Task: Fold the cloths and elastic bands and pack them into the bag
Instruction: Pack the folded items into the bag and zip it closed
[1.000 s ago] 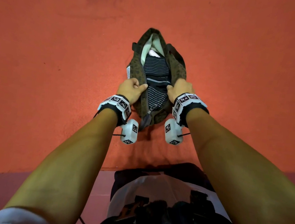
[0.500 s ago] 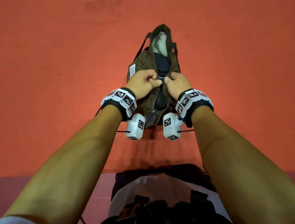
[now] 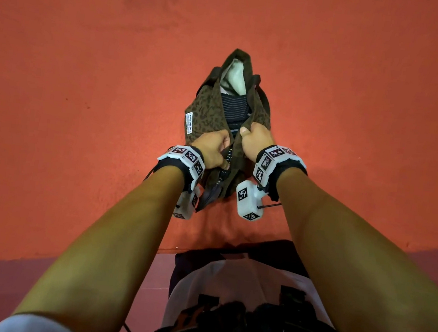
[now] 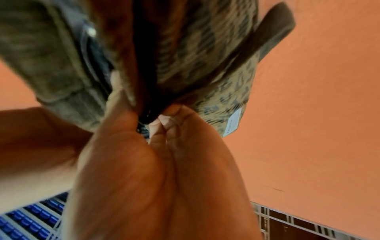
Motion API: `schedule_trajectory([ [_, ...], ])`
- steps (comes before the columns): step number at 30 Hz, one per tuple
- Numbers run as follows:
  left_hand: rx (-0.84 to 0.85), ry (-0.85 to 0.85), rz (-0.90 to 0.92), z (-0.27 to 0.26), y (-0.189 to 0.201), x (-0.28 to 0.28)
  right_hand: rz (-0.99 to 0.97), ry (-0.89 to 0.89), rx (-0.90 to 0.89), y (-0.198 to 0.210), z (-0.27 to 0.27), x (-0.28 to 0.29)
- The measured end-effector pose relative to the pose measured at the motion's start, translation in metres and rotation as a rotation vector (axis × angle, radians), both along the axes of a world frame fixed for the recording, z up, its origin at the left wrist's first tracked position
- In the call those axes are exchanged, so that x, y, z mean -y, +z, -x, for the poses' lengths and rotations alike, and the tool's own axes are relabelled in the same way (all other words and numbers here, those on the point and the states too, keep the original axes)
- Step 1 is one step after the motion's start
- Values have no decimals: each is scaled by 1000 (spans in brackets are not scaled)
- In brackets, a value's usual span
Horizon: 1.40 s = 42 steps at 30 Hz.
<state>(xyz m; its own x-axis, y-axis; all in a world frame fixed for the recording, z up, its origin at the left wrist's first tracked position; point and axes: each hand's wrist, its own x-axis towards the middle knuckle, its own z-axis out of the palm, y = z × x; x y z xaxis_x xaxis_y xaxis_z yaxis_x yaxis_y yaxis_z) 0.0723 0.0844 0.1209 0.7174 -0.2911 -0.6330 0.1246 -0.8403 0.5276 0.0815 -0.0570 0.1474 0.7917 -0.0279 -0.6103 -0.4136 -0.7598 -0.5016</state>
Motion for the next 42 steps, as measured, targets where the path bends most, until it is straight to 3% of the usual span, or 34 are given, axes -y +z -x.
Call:
schedule_trajectory([
  [8,81,-27,-59,9,-9,10,-66,-50,-62,0,4,-2],
  [16,128,-17,-38,18,-16,8,35,177,-319,30,5,-3],
  [23,121,10,-22,26,-23,-12,15,44,-274,30,2,-7],
  [28,75,-3,-4,29,-18,-23,-9,-63,-115,19,6,-11],
  [33,41,28,-19,35,-14,-25,1,128,81,14,16,-14],
  [37,60,46,2,42,-19,-29,36,291,57,20,13,-15],
  [42,43,95,59,44,-22,-33,-6,304,65,24,7,-23],
])
